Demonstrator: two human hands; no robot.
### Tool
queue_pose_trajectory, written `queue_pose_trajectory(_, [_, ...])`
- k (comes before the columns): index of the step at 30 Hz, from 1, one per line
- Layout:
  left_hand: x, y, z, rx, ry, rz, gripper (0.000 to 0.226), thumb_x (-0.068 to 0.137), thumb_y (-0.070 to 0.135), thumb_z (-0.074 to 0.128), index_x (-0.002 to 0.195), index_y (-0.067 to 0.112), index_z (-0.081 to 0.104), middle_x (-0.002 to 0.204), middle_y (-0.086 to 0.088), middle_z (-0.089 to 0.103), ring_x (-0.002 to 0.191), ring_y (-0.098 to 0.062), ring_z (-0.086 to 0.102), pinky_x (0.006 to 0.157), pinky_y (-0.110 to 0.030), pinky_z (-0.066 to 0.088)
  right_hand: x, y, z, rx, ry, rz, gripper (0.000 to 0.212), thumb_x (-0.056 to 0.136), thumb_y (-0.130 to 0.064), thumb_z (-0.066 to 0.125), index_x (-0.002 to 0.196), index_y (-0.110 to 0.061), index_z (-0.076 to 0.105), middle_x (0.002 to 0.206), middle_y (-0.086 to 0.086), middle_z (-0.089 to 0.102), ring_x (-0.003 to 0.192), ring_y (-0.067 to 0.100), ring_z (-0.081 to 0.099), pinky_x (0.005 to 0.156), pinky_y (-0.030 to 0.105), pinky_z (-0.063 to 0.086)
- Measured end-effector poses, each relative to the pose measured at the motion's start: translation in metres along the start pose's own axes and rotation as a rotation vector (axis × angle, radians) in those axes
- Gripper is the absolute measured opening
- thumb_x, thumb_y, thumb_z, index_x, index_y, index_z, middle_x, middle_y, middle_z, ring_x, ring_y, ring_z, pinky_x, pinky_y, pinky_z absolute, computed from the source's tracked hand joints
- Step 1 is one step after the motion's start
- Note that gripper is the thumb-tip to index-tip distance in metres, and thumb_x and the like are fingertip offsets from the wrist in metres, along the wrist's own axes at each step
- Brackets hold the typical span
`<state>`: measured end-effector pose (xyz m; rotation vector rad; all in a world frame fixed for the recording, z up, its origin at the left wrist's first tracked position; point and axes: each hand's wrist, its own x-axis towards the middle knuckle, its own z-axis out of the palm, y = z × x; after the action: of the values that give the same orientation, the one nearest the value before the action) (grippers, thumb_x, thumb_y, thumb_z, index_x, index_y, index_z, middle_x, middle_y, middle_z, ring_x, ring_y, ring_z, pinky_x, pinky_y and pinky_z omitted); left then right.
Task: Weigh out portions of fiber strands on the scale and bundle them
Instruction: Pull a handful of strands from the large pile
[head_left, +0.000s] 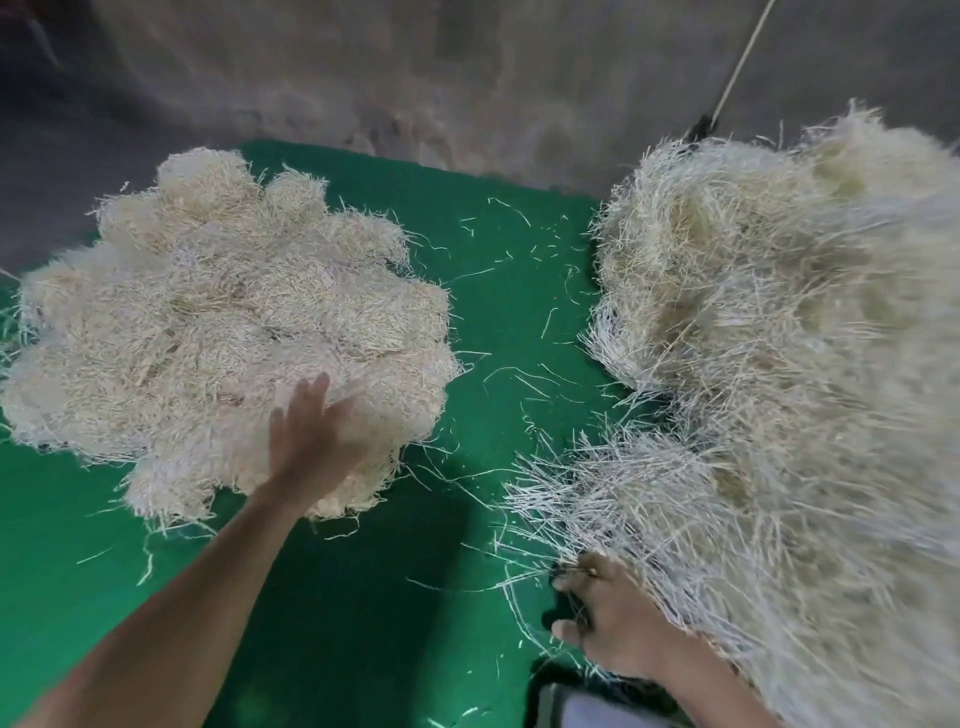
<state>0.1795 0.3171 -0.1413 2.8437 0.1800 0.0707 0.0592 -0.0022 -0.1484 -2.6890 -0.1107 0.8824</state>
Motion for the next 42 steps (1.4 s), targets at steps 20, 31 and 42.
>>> queue_pose_trajectory(20, [-0.189,0.256,-0.011,-0.609,-0.324,0.608,0.011,0.086,0.003,0.064,0.079,0.003,0.072,0.052,0.017,0.053,0.046,0.011,0.052,0.044,-0.006,0.037,-0.113,0.115,-0.053,0.361,0.488,-0.094,0.045,0.084,-0.002,0.058,0.120,-0.028,0.056,0.126,-0.006,0.053,0.110,0.010,0.055,0.098,0.029,0.048])
queue_pose_trajectory(31, [-0.221,0.346,-0.004,-0.529,-0.543,0.564,0.019,0.084,0.000,0.052,0.074,-0.001,0.068,0.071,-0.016,0.066,0.051,-0.018,0.053,0.050,-0.026,0.046,-0.145,0.172,-0.072,0.455,0.537,-0.185,0.026,0.090,-0.004,0.049,0.107,-0.017,0.065,0.105,-0.001,0.065,0.093,0.014,0.064,0.084,0.024,0.052])
queue_pose_trajectory(42, [-0.213,0.361,0.001,-0.634,-0.422,0.263,0.013,0.087,0.002,0.054,0.081,-0.008,0.061,0.066,0.009,0.060,0.039,0.005,0.048,0.047,-0.019,0.042,-0.163,0.138,0.005,0.144,-0.270,-0.223,0.041,0.086,-0.047,0.061,0.063,-0.017,0.046,0.058,0.001,0.052,0.045,0.012,0.050,0.054,0.025,0.047])
